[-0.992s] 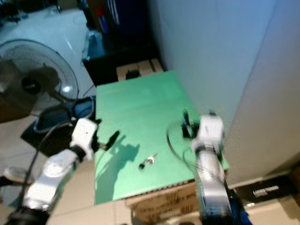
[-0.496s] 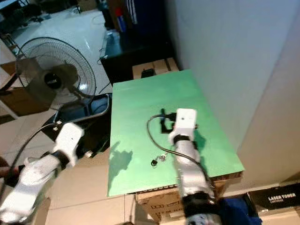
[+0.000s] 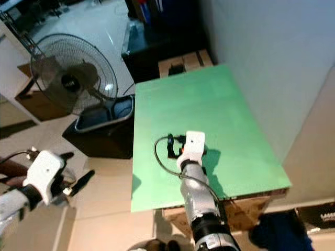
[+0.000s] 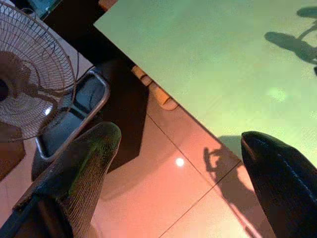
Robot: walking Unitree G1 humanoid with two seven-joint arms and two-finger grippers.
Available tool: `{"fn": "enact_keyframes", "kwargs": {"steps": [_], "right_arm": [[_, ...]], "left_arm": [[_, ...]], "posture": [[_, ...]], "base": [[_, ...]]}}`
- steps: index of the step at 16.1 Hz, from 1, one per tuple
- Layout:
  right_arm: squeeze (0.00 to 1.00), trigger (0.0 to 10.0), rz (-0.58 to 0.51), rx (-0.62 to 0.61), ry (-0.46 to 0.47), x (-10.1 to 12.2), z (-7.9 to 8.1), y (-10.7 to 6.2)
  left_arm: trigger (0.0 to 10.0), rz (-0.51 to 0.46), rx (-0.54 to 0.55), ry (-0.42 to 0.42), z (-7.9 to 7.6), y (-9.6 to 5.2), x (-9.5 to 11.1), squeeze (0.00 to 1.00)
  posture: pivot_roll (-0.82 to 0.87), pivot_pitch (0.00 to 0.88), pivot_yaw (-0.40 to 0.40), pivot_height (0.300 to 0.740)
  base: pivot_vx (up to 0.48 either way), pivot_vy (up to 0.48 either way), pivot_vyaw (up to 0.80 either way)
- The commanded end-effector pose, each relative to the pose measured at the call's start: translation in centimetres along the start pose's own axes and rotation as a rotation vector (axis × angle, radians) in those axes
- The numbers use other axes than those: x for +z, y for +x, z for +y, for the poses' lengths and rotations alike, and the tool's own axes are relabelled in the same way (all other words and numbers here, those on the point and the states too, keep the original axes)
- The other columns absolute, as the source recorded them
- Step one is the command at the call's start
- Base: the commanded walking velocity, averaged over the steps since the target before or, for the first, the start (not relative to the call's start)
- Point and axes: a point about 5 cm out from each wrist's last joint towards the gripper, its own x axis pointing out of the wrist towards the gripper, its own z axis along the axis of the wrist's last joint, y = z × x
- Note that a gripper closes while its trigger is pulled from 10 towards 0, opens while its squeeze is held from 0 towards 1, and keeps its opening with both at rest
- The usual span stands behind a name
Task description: Hang keys on a hook
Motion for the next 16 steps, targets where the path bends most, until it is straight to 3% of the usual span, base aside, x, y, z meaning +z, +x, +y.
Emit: {"fn": "enact_keyframes", "kwargs": {"steps": [1, 3, 5, 16], "right_arm": [[0.0, 10.0, 0.01, 0.014, -0.002, -0.4, 1.3, -0.1], [0.0, 10.0, 0.022, -0.038, -0.126, -1.3, 1.6, -0.2], [0.0, 10.0, 0.032, -0.052, -0.168, -2.2, 2.1, -0.7], [0.0, 10.0, 0.066, -0.143, -0.096, -4.8, 4.0, -2.7]], "left_arm": [[10.0, 0.015, 0.02, 0.007, 0.9, -0.8, 0.2, 0.0], [10.0, 0.058, 0.001, 0.007, 1.2, -1.7, 0.1, 0.0], [10.0, 0.083, -0.03, 0.02, 1.4, -2.3, 0.2, 0.0], [10.0, 0.136, -0.082, 0.064, 2.6, -3.6, 0.9, 0.0]], "posture": [[0.14, 0.138, 0.35, 0.74], [0.14, 0.152, 0.379, 0.74], [0.14, 0.164, 0.4, 0.74], [0.15, 0.19, 0.4, 0.74]], "base": [[0.0, 0.0, 0.0], [0.0, 0.0, 0.0], [0.0, 0.0, 0.0], [0.0, 0.0, 0.0]]}}
